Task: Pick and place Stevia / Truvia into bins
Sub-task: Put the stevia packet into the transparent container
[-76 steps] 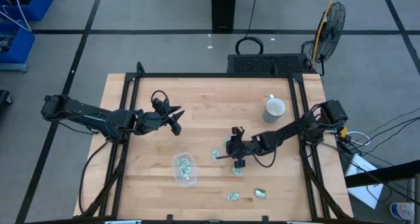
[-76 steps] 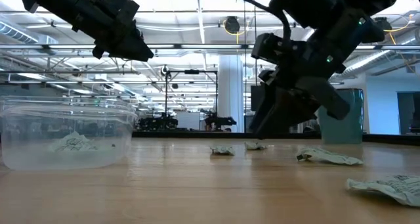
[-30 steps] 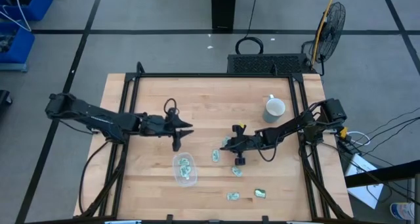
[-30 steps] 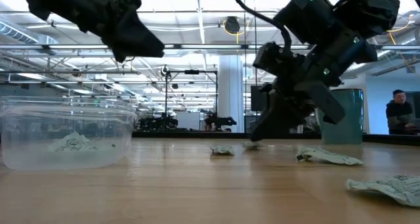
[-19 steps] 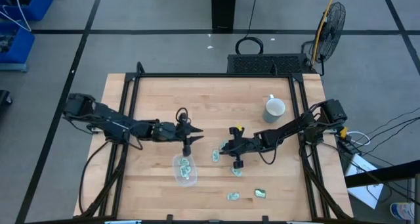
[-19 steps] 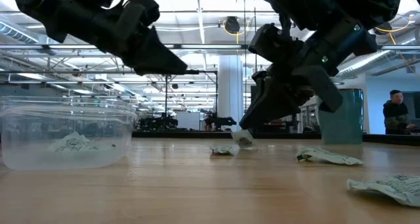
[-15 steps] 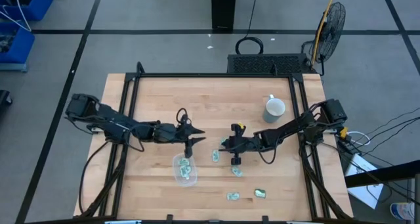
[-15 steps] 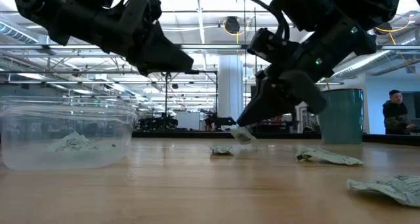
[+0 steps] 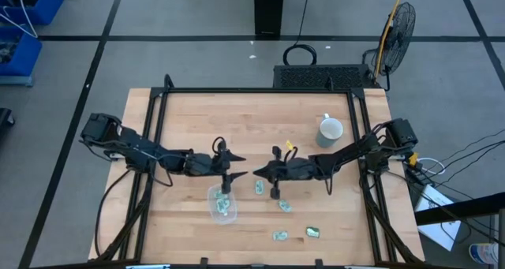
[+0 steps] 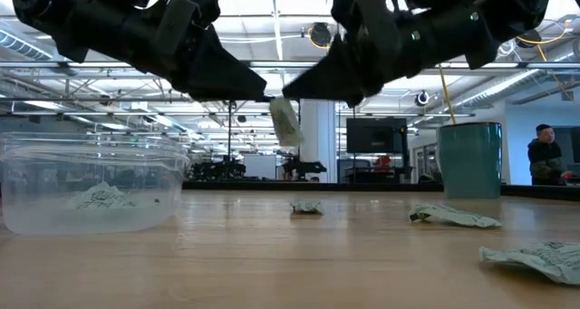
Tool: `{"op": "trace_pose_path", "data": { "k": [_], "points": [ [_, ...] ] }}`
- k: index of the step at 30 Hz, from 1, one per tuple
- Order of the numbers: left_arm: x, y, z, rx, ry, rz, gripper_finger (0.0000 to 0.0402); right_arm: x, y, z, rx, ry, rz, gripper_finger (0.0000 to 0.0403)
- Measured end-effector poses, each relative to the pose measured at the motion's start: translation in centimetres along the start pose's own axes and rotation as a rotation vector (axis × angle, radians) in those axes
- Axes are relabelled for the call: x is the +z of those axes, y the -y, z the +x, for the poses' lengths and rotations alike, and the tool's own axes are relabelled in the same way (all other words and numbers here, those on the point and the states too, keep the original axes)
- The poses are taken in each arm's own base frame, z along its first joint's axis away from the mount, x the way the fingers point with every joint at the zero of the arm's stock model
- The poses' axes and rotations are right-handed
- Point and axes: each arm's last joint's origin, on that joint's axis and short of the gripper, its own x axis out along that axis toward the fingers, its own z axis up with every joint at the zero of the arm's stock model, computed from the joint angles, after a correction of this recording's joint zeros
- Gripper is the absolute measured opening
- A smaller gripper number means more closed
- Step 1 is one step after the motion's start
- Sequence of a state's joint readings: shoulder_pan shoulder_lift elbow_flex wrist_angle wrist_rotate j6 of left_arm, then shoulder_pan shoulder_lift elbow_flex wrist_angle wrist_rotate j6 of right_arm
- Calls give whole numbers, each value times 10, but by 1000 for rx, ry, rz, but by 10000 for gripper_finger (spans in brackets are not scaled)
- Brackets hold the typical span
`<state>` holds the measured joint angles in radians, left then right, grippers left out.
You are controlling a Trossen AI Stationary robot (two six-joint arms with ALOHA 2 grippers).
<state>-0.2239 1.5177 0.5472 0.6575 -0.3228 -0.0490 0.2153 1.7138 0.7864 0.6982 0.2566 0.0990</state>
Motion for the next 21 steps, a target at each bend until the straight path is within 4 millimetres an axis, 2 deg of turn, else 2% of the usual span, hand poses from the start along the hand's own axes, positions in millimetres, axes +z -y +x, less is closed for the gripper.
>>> {"op": "trace_pose_path", "data": {
  "k": [7, 14, 21],
  "points": [
    [1, 3, -1, -52, 8, 43, 250, 12, 6, 1, -1, 112, 82, 0],
    [6, 2, 0, -52, 58, 68, 250, 19, 17, 3, 136, 161, 170, 0],
    [6, 2, 0, -53, 61, 81, 239, 24, 26, 4, 119, 208, 181, 0]
  ]
}}
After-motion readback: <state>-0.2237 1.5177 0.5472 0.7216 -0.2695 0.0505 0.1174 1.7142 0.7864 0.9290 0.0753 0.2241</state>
